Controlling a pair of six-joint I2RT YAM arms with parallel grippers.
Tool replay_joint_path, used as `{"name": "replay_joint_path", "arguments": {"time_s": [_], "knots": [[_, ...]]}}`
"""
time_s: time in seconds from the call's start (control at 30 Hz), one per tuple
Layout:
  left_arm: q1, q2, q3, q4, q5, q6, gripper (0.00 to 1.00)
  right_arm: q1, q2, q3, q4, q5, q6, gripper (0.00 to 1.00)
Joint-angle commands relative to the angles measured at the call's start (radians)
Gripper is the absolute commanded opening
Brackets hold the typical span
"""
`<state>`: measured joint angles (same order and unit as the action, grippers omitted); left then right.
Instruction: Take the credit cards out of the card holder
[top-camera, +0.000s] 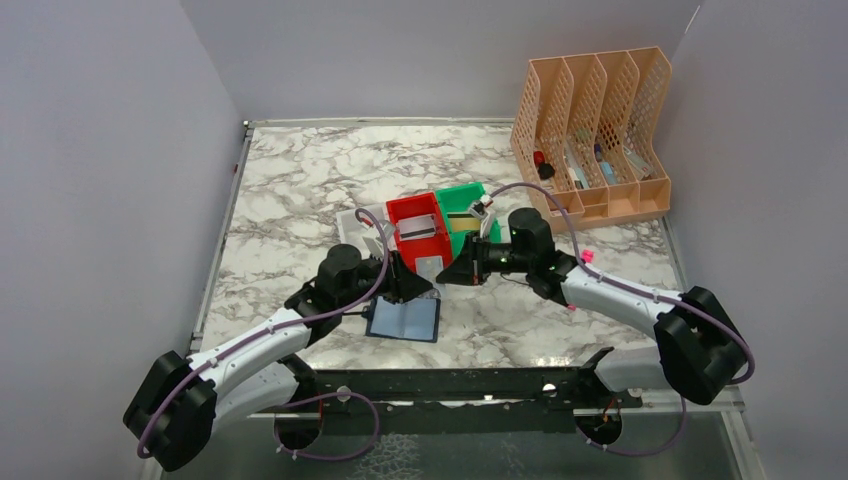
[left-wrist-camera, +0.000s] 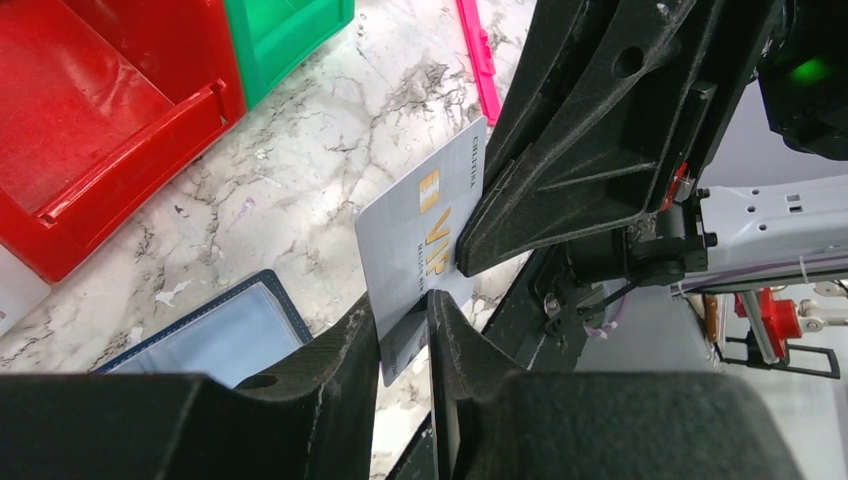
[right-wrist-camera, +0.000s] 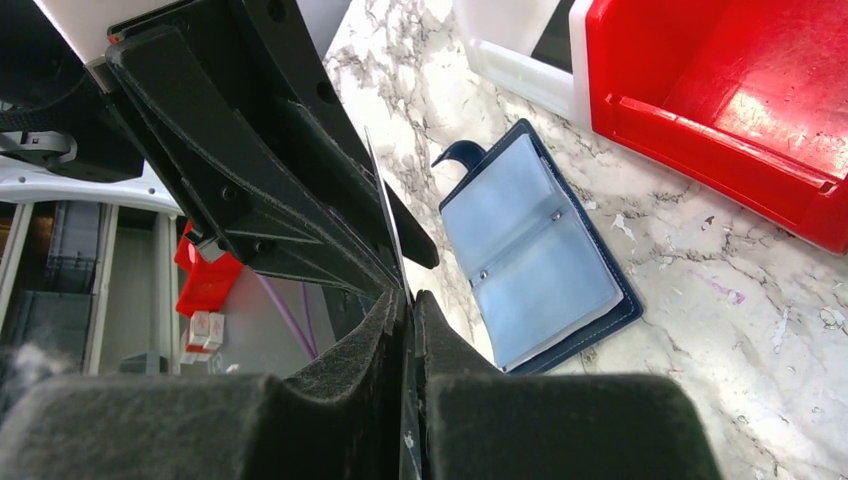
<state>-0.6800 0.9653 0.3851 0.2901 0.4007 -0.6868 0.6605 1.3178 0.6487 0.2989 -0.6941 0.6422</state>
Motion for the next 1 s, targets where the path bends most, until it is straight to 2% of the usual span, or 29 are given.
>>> {"name": "replay_joint_path", "arguments": {"time_s": [0.0,0.23,0.47,0.6,0.77,0.97], "knots": [[-0.006,0.001,0.013,0.043,0.032,0.001,0.25,0.006,0.020,-0.011,0.100,-0.015,0.047,0.13],[-0.006,0.000,0.005,0.044,0.022,-0.011,0.24,0.007,0.027,-0.024,0.146,-0.034,0.075,0.16],[-0.006,-0.010,-0.009,0.043,0.001,-0.017,0.24,0.007,0.019,-0.031,0.152,-0.023,0.075,0.02],[-0.006,-0.031,-0.010,0.002,-0.064,-0.012,0.36,0.007,0.003,-0.019,0.084,0.038,0.031,0.01],[-0.006,-0.112,0.010,-0.125,-0.200,0.020,0.55,0.007,-0.034,0.023,-0.061,0.137,-0.074,0.01],[-0.006,-0.202,0.013,-0.243,-0.322,0.039,0.63,0.007,-0.040,0.099,-0.203,0.243,-0.190,0.01]]}}
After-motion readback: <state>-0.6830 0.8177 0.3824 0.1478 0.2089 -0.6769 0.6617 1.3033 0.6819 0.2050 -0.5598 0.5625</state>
